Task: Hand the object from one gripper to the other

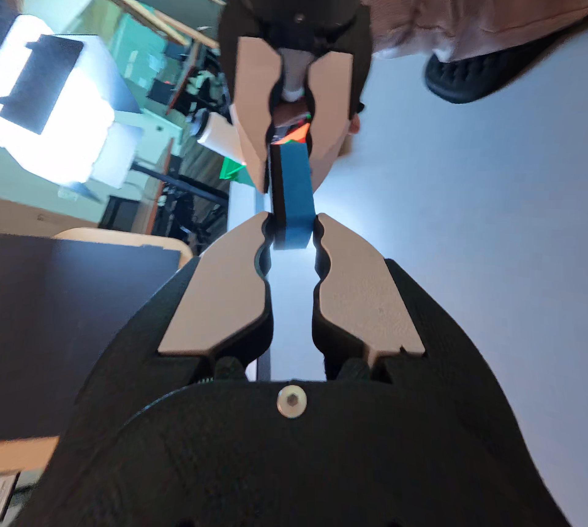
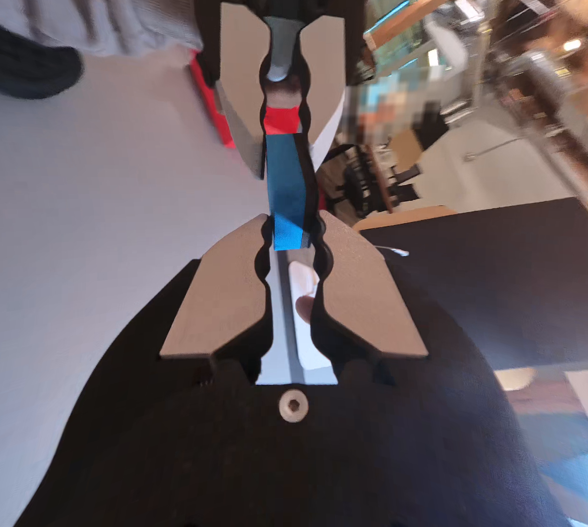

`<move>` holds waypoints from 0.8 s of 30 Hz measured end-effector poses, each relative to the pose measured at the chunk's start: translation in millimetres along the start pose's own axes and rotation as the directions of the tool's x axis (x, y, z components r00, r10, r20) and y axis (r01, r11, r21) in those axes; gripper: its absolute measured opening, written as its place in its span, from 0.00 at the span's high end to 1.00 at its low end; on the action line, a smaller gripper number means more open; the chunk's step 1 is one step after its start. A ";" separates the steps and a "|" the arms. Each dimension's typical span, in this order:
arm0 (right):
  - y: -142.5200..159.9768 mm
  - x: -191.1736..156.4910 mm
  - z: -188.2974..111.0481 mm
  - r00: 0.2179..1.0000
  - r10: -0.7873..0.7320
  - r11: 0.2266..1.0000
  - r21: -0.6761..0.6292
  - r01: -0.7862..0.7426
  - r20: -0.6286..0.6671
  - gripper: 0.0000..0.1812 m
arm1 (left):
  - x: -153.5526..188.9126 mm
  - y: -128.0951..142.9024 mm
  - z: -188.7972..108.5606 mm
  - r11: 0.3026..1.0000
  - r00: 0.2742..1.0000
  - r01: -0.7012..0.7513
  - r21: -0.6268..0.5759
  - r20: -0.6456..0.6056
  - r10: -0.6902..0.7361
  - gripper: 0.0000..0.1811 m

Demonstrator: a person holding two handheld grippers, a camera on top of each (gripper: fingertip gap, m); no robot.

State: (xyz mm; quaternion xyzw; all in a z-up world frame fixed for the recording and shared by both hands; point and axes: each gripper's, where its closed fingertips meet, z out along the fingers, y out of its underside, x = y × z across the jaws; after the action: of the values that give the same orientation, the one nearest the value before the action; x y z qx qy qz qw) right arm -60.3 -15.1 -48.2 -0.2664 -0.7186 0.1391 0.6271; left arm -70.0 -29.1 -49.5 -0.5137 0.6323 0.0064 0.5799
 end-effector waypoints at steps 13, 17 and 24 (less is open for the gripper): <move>-25.8 64.2 -19.3 0.738 0.125 0.973 0.229 0.041 -0.663 0.87 | -63.6 -44.7 -1.0 0.892 0.829 0.235 0.386 0.399 -0.392 0.68; -24.5 62.4 -15.3 0.756 0.122 0.975 0.221 0.030 -0.643 0.87 | -62.9 -45.1 -3.8 0.939 0.826 0.135 0.317 0.487 -0.283 0.71; -25.2 39.5 -18.5 0.970 0.174 0.957 0.260 -0.126 -0.169 0.82 | -50.3 -36.8 -21.0 0.963 0.941 0.068 0.263 0.304 -0.149 0.89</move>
State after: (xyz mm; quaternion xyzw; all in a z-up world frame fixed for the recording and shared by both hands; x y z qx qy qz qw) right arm -50.3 -16.2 1.1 -0.2525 -0.6099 0.2487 0.7088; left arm -71.2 -26.8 16.1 -0.4634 0.4958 -0.0213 0.7342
